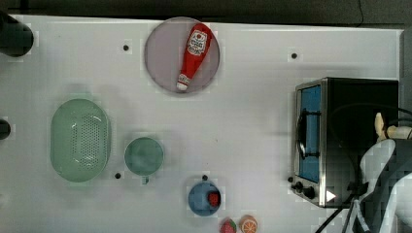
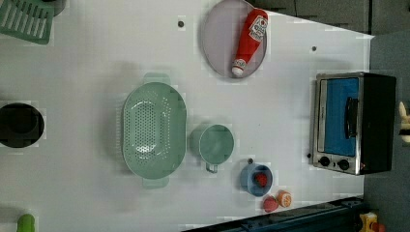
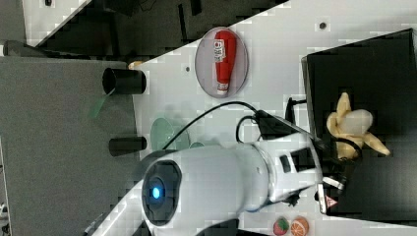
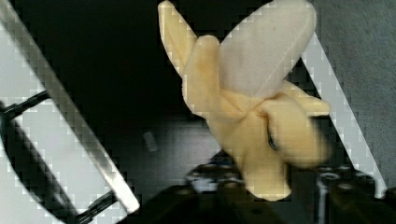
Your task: Pick banana from table and place on oven.
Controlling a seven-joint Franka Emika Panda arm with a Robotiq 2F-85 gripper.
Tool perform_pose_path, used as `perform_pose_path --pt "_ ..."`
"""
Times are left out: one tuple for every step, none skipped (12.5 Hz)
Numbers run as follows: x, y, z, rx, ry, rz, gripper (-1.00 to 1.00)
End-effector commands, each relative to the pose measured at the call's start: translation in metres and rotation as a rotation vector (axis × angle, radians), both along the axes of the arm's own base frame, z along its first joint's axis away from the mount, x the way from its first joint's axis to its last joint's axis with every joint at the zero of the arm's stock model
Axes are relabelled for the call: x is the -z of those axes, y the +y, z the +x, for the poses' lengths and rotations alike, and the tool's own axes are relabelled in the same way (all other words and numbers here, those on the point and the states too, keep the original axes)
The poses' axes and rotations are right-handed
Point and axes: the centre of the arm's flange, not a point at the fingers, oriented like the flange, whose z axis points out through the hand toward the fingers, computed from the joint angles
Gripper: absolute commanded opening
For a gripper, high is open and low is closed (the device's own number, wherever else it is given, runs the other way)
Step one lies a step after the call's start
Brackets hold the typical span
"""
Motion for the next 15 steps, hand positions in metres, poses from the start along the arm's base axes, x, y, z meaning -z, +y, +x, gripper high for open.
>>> perform_pose_path --pt "-0.026 0.017 0.019 -0.108 -0.050 0.002 0.21" --pt "-0.027 0.017 0.020 -0.109 -0.054 -0.002 0.43" --pt "-0.031 0.017 0.022 -0.112 -0.061 -0.006 0.66" --pt "-0.036 0.019 0.024 -0.118 -0.070 -0.011 0.88" --pt "-0.043 0.021 0.028 -0.126 -0.082 -0.017 1.00" --pt "-0.054 0.026 0.032 -0.138 -0.098 -0.024 1.00" --pt "-0.069 0.033 0.036 -0.153 -0.105 -0.021 1.00" --pt "-0.085 0.042 0.038 -0.162 -0.103 -0.004 1.00" --pt "-0.103 0.057 0.038 -0.158 -0.093 0.026 1.00" --pt "-0.122 0.077 0.038 -0.127 -0.078 0.060 1.00" --pt "-0.140 0.101 0.038 -0.071 -0.064 0.094 1.00" --pt "-0.156 0.128 0.039 0.001 -0.053 0.119 1.00" --pt "-0.169 0.157 0.041 0.068 -0.049 0.131 1.00" --pt "-0.181 0.187 0.044 0.132 -0.060 0.135 1.00" --pt "-0.193 0.217 0.048 0.181 -0.081 0.133 1.00"
